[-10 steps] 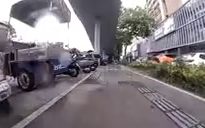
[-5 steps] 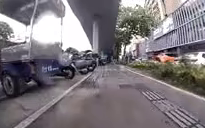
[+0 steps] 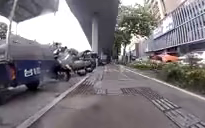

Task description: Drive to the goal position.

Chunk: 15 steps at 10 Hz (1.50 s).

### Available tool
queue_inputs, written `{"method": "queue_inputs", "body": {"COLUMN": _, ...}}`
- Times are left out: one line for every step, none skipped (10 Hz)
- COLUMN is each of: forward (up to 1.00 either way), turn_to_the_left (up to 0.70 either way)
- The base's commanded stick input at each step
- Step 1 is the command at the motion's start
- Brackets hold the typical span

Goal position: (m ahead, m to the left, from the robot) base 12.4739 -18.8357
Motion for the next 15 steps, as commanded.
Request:
{"method": "queue_inputs", "body": {"forward": 0.7, "turn_to_the_left": 0.0}}
{"method": "queue_inputs", "body": {"forward": 0.7, "turn_to_the_left": 0.0}}
{"method": "queue_inputs", "body": {"forward": 0.7, "turn_to_the_left": 0.0}}
{"method": "queue_inputs", "body": {"forward": 0.7, "turn_to_the_left": 0.0}}
{"method": "queue_inputs", "body": {"forward": 0.7, "turn_to_the_left": 0.0}}
{"method": "queue_inputs", "body": {"forward": 0.7, "turn_to_the_left": 0.0}}
{"method": "queue_inputs", "body": {"forward": 0.7, "turn_to_the_left": 0.0}}
{"method": "queue_inputs", "body": {"forward": 0.7, "turn_to_the_left": 0.0}}
{"method": "queue_inputs", "body": {"forward": 0.7, "turn_to_the_left": 0.0}}
{"method": "queue_inputs", "body": {"forward": 0.7, "turn_to_the_left": 0.0}}
{"method": "queue_inputs", "body": {"forward": 0.7, "turn_to_the_left": 0.0}}
{"method": "queue_inputs", "body": {"forward": 0.7, "turn_to_the_left": 0.0}}
{"method": "queue_inputs", "body": {"forward": 0.7, "turn_to_the_left": 0.0}}
{"method": "queue_inputs", "body": {"forward": 0.7, "turn_to_the_left": 0.0}}
{"method": "queue_inputs", "body": {"forward": 0.7, "turn_to_the_left": 0.0}}
